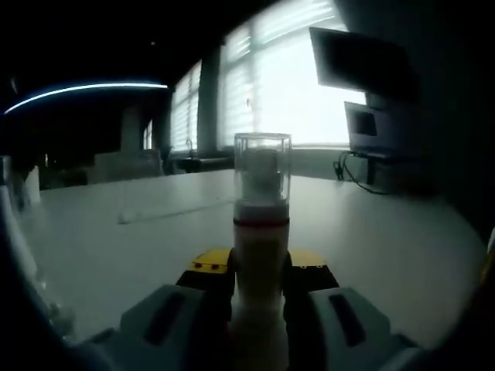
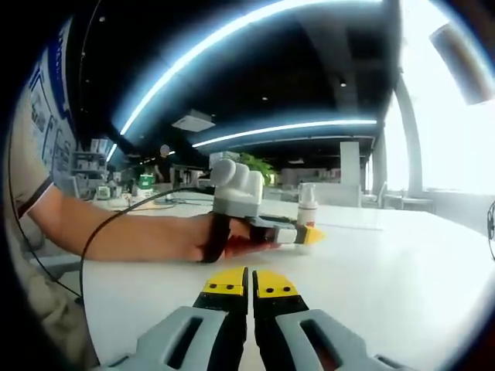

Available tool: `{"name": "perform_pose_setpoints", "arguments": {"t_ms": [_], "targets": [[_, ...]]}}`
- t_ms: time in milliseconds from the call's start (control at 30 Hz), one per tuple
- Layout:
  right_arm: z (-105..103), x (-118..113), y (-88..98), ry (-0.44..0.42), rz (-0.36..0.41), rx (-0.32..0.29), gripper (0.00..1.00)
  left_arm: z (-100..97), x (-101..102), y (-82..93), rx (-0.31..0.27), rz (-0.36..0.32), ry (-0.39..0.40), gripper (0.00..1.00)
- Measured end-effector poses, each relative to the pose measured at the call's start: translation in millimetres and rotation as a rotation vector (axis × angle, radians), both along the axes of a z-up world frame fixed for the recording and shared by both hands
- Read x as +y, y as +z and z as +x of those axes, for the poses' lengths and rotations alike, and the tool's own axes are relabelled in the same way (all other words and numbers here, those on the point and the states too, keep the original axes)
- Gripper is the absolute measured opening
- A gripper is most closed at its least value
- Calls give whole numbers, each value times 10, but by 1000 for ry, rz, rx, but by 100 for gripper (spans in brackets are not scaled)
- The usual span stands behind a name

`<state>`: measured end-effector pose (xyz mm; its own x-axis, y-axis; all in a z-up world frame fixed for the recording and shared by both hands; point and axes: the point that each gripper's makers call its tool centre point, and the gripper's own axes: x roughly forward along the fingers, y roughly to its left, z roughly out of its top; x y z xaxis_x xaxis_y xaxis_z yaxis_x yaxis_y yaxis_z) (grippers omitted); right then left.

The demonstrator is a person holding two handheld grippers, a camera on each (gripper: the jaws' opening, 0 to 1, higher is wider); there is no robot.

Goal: Clamp pump bottle remove cover press pump head put on cover

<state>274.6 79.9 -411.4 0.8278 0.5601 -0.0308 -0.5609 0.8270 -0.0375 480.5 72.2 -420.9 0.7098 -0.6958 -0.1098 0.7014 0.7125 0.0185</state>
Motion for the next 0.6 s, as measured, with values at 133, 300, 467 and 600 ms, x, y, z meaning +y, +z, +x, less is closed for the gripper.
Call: {"name": "perform_pose_setpoints", "arguments": {"t_ms": [133, 300, 467, 600], "targets": [[3, 1, -1, 2, 1, 1, 0, -1, 9, 2, 4, -9, -2, 14], [7, -3, -5, 2, 2, 1, 0, -6, 21, 5, 10, -20, 9, 14], [4, -1, -1, 4, 4, 2, 0, -26, 10, 11, 5, -18, 5, 13], [2, 0, 2, 4, 5, 1, 0, -16, 3, 28, -9, -16, -1, 13]]}}
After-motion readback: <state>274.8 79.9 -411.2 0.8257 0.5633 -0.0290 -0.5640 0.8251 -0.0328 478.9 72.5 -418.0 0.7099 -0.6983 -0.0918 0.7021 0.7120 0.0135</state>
